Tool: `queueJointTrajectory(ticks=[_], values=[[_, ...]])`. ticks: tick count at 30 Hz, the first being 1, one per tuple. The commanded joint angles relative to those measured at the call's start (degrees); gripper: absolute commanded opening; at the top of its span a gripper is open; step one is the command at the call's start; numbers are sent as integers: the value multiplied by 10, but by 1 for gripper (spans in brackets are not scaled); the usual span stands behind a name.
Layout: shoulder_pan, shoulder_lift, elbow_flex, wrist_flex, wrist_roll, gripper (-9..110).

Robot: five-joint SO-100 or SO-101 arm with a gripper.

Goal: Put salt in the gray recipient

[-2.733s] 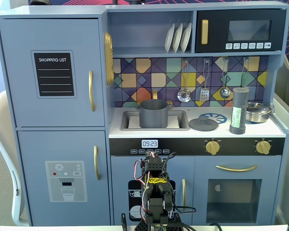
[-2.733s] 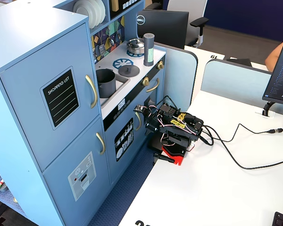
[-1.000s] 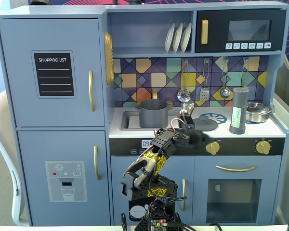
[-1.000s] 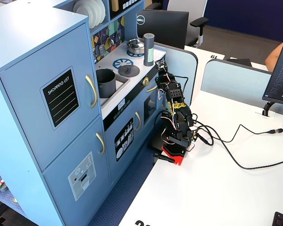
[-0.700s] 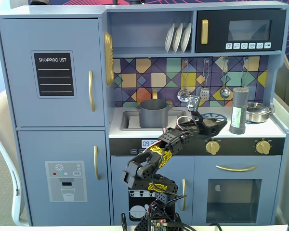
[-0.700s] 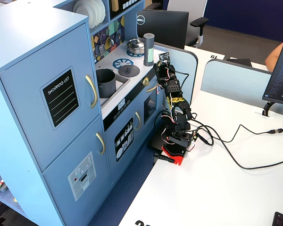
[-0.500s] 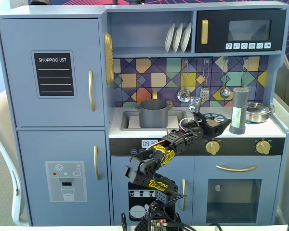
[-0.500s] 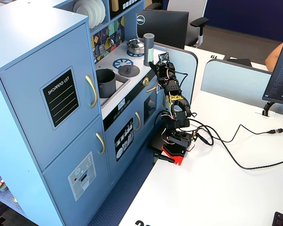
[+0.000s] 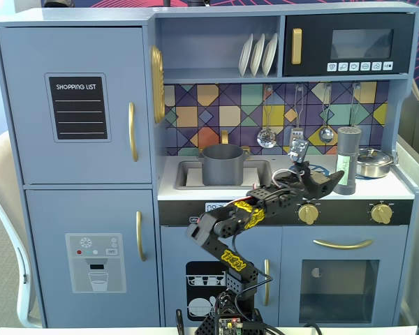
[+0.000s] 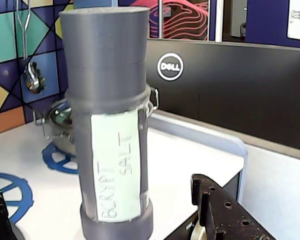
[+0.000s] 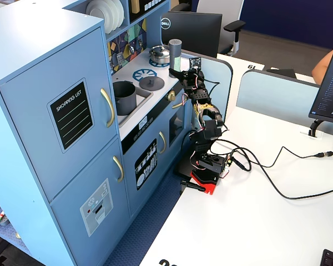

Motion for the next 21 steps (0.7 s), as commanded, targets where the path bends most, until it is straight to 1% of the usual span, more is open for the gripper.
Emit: queueJointTrajectory(ticks=[1,21], values=[[1,-45,-87,-14,-4,54],[-28,-337,-376,-9,-17,53]])
